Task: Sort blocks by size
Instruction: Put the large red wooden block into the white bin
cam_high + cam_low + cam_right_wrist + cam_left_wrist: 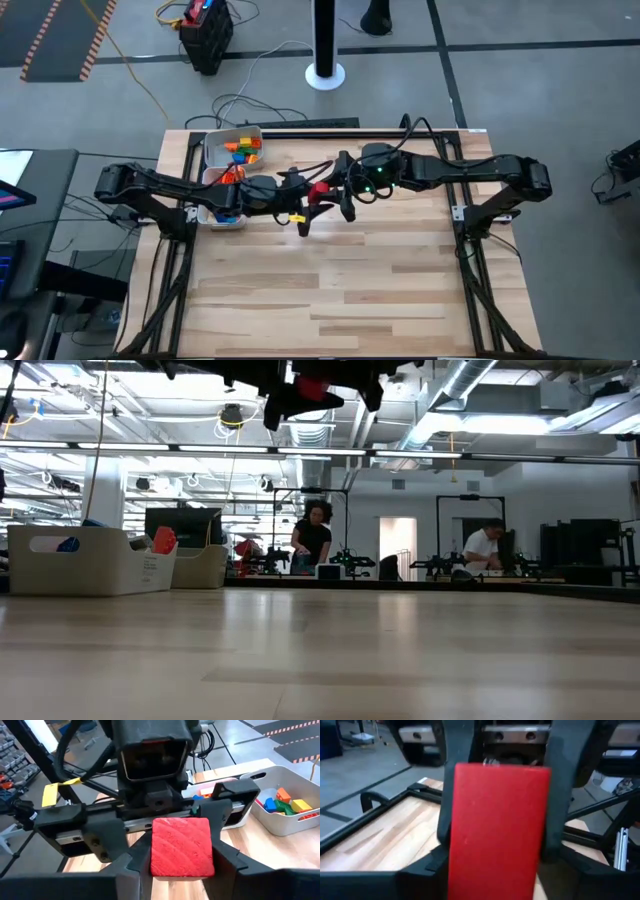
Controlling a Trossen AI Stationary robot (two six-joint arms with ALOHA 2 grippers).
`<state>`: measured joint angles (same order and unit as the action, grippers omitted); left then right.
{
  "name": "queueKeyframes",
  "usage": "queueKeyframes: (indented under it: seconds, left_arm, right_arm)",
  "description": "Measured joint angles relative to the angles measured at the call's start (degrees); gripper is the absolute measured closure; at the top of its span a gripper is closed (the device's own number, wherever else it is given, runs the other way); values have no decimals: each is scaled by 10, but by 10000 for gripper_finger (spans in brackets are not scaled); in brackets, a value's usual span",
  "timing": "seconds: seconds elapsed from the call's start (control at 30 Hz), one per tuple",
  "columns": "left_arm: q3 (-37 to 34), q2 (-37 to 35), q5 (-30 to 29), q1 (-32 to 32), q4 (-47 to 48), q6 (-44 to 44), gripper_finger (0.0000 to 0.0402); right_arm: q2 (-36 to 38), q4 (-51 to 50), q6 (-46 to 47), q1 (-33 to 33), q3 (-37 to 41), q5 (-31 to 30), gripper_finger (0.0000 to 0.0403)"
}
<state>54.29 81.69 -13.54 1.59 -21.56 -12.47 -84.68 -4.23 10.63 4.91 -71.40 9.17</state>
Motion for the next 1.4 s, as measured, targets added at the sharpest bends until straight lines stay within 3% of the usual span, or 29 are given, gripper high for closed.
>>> queueKeyframes:
  seconds: [0.17, 0.27, 0.4, 0.5, 0.63, 0.8, 0.97, 1.03, 1.17, 1.4]
  left_arm:
    - [0, 0, 21, -8, 8, -35, 279]
    - [1, 0, 40, -13, 12, -41, 285]
    - [1, -3, 20, -22, 31, -77, 286]
    - [0, -24, 17, -31, 103, -110, 286]
    - [0, -77, 4, -40, 230, -124, 286]
    - [0, -165, -58, -59, 472, -158, 286]
    - [-4, -228, -150, -96, 771, -278, 286]
    - [-20, -243, -184, -113, 845, -334, 286]
    - [-75, -276, -193, -153, 839, -361, 283]
    - [-131, -272, -128, -204, 820, -389, 221]
  right_arm:
    - [0, 1, -2, 0, 0, 11, 248]
    - [0, 1, 11, -1, 0, 10, 245]
    - [0, -8, 20, 7, 0, -4, 147]
    - [12, -42, 35, 24, 0, -1, 67]
    - [39, -112, 58, 53, 0, 2, 13]
    - [77, -176, 49, 73, 0, -5, 33]
    - [96, -195, 43, 75, 12, -24, 57]
    - [96, -192, 43, 75, 16, -31, 63]
    - [84, -180, 44, 67, 17, -31, 71]
    - [76, -150, 59, 44, 17, -31, 72]
